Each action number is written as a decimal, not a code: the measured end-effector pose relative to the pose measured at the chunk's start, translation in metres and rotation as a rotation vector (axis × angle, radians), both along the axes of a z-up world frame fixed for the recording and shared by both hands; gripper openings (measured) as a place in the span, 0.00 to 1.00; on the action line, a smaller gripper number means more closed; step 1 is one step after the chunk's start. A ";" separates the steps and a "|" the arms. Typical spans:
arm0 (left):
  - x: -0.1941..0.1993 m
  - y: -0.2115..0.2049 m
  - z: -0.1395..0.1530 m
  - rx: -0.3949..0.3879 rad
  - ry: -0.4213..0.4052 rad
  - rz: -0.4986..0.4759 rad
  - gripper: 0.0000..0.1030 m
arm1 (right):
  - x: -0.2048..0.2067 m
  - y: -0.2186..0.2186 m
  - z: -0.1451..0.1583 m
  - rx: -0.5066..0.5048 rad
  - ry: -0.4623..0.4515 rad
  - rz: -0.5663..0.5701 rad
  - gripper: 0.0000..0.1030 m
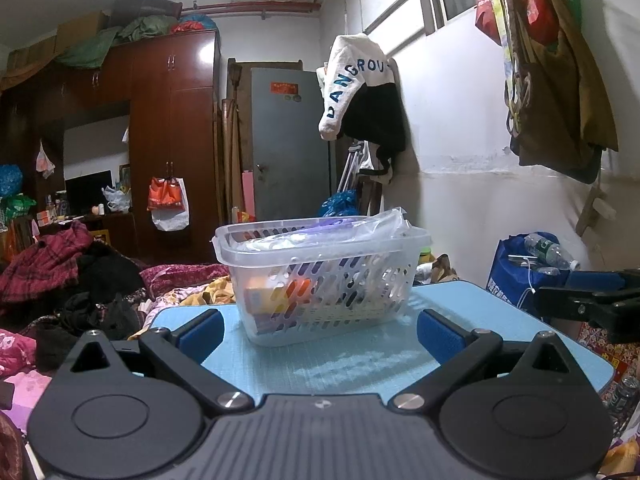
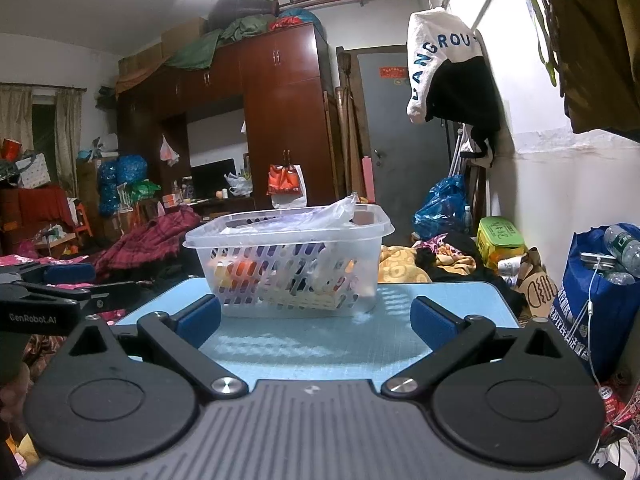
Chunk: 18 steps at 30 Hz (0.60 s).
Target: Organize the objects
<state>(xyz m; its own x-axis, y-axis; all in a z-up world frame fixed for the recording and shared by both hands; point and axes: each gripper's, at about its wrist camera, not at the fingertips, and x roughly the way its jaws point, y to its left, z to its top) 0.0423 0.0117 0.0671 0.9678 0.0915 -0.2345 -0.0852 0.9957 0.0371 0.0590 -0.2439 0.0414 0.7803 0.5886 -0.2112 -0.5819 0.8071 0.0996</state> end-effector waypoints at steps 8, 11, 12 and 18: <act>0.002 0.000 0.000 -0.005 0.000 -0.004 1.00 | -0.003 0.004 -0.001 -0.008 -0.011 0.005 1.00; 0.003 0.000 0.000 -0.006 0.003 -0.004 1.00 | -0.003 0.004 -0.001 -0.007 -0.008 0.004 1.00; 0.003 0.000 0.000 -0.006 0.003 -0.004 1.00 | -0.002 0.005 -0.002 -0.007 -0.006 0.003 1.00; 0.004 -0.001 0.000 -0.005 0.006 -0.010 1.00 | -0.002 0.005 -0.002 -0.006 -0.003 0.006 1.00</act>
